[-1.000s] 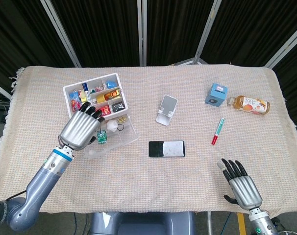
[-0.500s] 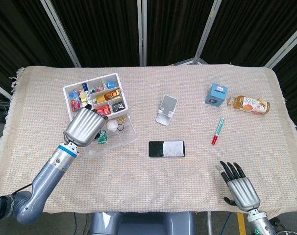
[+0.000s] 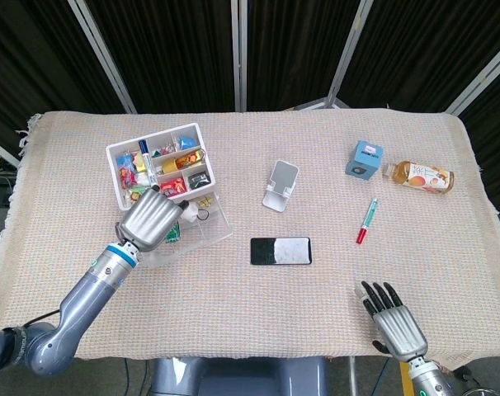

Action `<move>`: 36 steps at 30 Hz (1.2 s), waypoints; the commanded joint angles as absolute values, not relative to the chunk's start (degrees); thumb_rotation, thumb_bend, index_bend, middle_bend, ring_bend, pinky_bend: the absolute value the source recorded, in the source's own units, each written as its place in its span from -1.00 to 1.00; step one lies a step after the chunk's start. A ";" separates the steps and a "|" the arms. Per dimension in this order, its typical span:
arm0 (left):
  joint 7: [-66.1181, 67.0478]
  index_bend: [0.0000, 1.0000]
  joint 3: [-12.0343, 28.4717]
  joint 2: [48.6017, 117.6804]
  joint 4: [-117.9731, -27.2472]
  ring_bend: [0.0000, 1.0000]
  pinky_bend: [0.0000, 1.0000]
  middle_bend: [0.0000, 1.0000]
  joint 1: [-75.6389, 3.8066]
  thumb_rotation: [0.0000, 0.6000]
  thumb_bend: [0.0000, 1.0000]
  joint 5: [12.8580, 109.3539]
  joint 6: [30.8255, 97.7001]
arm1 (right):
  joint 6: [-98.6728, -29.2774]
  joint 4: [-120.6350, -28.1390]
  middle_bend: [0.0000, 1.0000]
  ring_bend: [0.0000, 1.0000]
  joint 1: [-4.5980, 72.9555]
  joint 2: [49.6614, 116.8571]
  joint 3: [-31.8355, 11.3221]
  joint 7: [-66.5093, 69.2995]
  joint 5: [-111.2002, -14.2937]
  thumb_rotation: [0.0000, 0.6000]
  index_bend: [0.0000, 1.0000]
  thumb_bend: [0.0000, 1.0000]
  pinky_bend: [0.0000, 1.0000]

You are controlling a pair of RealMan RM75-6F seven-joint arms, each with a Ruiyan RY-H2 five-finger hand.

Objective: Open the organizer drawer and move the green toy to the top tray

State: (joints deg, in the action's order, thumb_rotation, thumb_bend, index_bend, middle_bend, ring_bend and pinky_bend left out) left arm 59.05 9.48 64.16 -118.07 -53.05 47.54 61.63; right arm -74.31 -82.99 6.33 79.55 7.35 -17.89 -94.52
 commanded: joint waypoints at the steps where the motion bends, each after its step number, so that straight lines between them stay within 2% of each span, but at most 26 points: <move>1: 60.88 -0.13 9.02 63.20 -119.47 0.27 -0.04 0.55 -55.17 1.00 -0.83 44.33 60.94 | -74.42 -82.77 -1.00 -1.00 6.31 79.69 7.50 -17.95 -94.80 1.00 -1.00 -0.96 -1.00; 8: 62.93 -0.02 7.24 63.12 -119.85 0.27 -0.04 0.55 -57.88 1.00 -0.83 41.36 59.63 | -74.61 -82.23 -1.00 -1.00 6.29 79.93 7.60 -17.58 -95.03 1.00 -1.00 -0.96 -1.00; 27: 67.93 -0.02 2.92 61.14 -119.34 0.27 -0.04 0.55 -63.05 1.00 -0.83 40.97 57.98 | -72.55 -80.12 -1.00 -1.00 6.54 80.91 8.67 -18.07 -95.03 1.00 -1.00 -0.96 -1.00; 36: 64.97 -0.03 1.09 60.41 -116.99 0.26 -0.04 0.54 -62.93 1.00 -0.83 43.10 55.86 | -71.68 -79.60 -1.00 -1.00 6.80 81.63 8.81 -18.63 -94.92 1.00 -1.00 -0.96 -1.00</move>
